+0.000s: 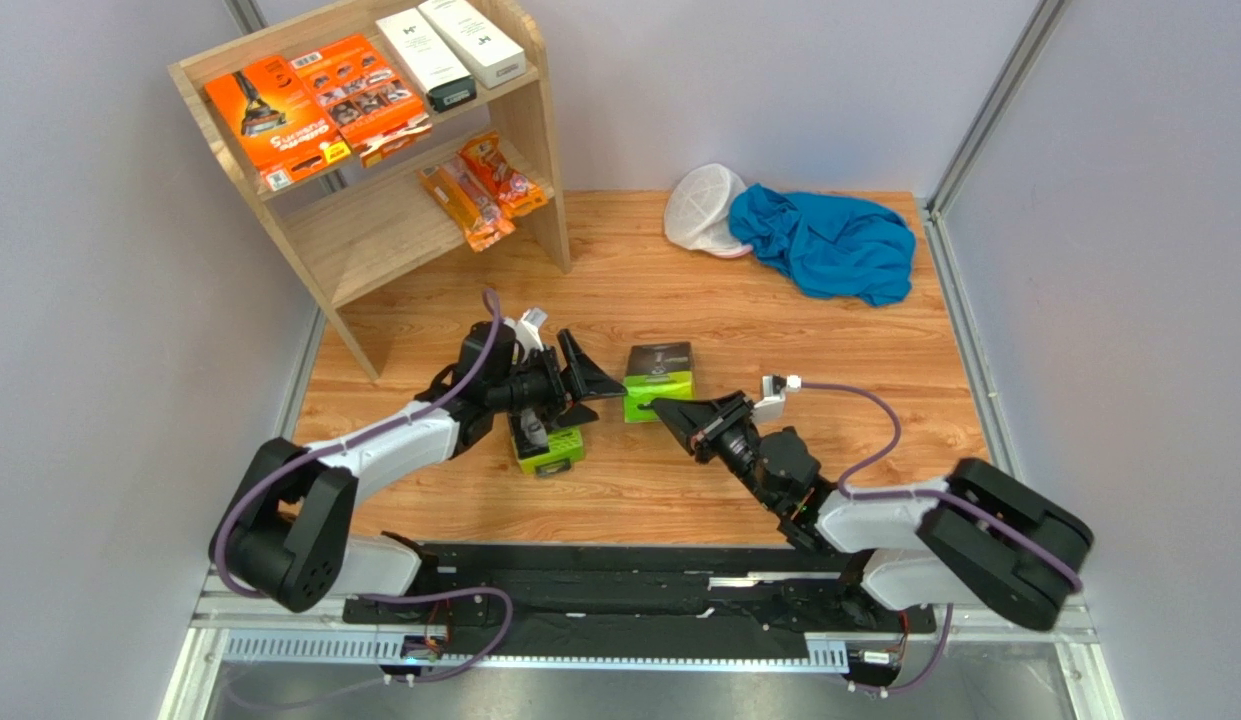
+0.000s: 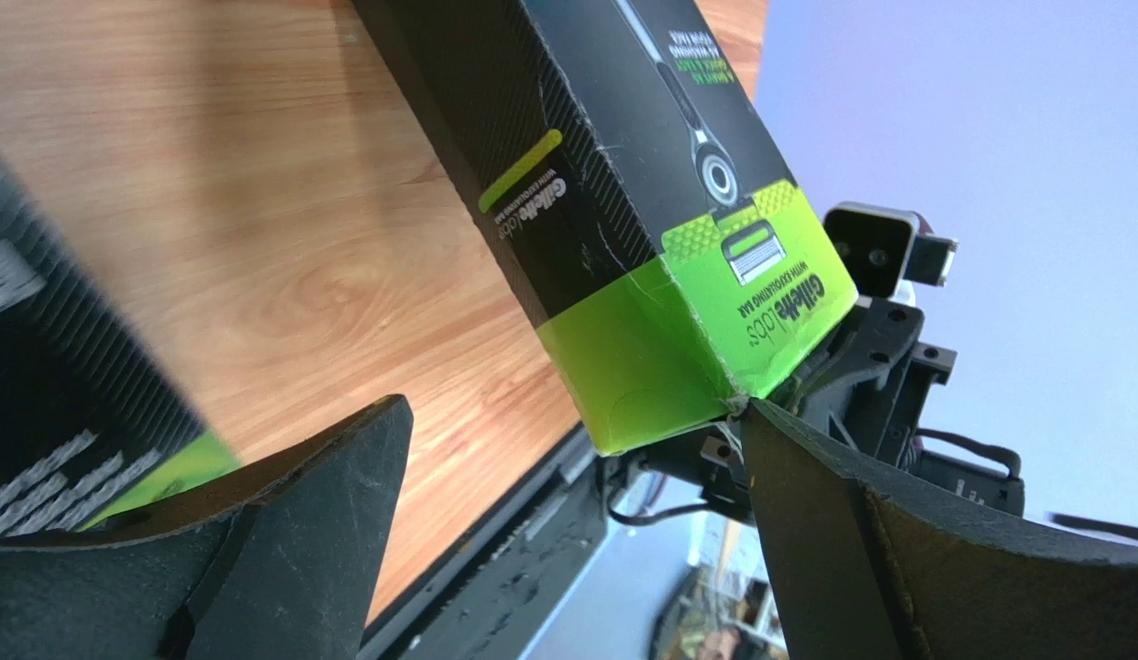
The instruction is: Place and organize the shaving razors onto the shelf
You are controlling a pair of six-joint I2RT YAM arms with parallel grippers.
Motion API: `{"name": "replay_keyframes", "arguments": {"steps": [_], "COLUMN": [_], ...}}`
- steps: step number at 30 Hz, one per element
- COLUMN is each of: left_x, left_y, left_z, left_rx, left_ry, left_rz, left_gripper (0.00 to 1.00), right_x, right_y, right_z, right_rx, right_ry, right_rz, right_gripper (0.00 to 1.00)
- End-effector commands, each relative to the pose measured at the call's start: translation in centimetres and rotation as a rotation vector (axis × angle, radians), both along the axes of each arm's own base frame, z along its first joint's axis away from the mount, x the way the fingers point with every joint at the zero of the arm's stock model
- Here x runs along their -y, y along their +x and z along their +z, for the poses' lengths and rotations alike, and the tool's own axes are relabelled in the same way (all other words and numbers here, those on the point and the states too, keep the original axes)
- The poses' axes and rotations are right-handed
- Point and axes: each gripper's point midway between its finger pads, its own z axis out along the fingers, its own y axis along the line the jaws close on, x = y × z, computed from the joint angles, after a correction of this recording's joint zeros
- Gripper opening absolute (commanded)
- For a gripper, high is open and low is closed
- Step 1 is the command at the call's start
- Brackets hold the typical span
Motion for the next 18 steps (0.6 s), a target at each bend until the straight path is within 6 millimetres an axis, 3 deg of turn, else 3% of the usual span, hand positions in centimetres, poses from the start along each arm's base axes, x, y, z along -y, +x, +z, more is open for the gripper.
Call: {"name": "replay_keyframes", "arguments": {"steps": [1,6,10,18], "left_x": [2.3,2.7,3.7,5.4], "left_y": [0.4,0.3,-0.4,-1.3], "left_z": [1.3,1.7,2.1,2.1], "left_rx": [-0.018,-0.013,-0.056,-0.161], "left_ry": [-0.106,-0.167,-0.241,-0.273], "left_rz": [-0.078,-0.071,-0.124,-0.181], "left_gripper": [0.97,0.98,0.99,0.99], "right_x": [0.5,2.2,2.5,3.6], "right_y": [0.2,-0.6,-1.4,-2.0], "right_z": [1.9,0.9,0.3,0.6], "right_rx": [0.034,0.006,-0.002,0.015], "right_ry": [-0.08,-0.094,-0.095,-0.106], "right_rz": [-0.022,-0.035,-0.015,-0.025], "right_gripper": [0.0,0.0,0.0,0.0]}}
